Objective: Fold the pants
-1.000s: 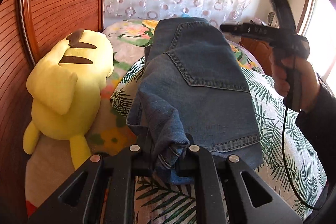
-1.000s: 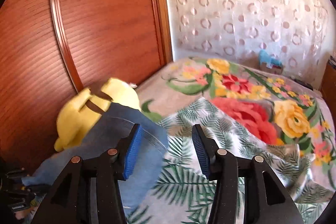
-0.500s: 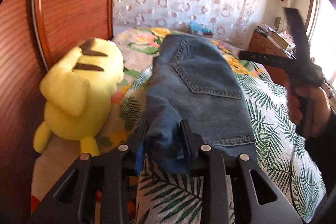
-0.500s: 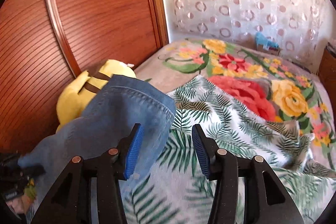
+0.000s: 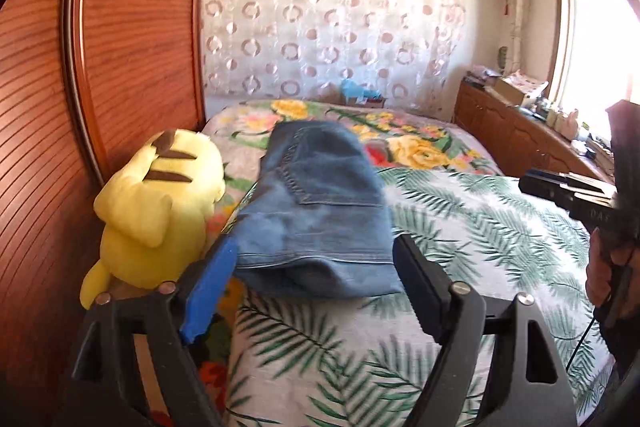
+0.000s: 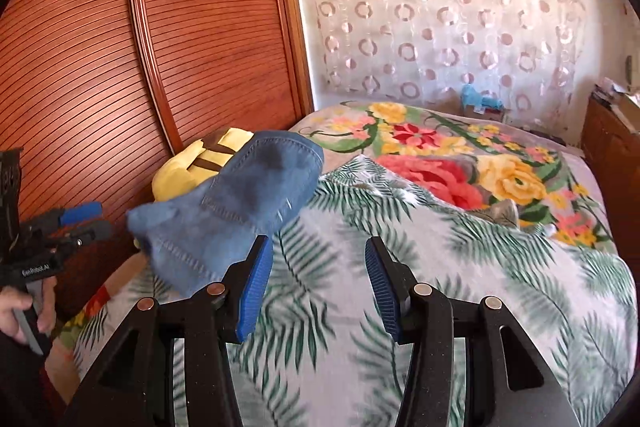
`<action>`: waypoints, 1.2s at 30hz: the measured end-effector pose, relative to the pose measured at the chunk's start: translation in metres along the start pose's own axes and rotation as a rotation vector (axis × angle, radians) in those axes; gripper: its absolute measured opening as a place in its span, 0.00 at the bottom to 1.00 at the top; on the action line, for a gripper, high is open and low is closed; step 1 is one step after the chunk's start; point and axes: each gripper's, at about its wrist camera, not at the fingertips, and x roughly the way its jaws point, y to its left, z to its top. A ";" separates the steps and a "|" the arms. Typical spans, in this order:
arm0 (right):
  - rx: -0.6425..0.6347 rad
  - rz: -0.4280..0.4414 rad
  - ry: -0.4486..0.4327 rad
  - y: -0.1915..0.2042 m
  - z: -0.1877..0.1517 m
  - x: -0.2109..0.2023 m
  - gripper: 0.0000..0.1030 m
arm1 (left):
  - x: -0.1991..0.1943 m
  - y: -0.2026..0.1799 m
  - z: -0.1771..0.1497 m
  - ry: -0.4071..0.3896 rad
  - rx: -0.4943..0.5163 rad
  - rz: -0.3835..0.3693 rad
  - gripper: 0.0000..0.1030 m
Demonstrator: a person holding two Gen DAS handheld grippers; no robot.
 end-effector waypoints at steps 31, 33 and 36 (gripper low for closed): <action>0.119 -0.254 -0.154 0.029 -0.088 -0.193 0.77 | -0.064 -0.146 0.003 -0.061 0.114 -0.123 1.00; 0.130 -0.277 -0.156 0.034 -0.088 -0.197 0.77 | -0.067 -0.153 0.005 -0.069 0.128 -0.117 1.00; 0.131 -0.301 -0.170 0.044 -0.087 -0.203 0.77 | -0.072 -0.162 0.008 -0.078 0.145 -0.138 1.00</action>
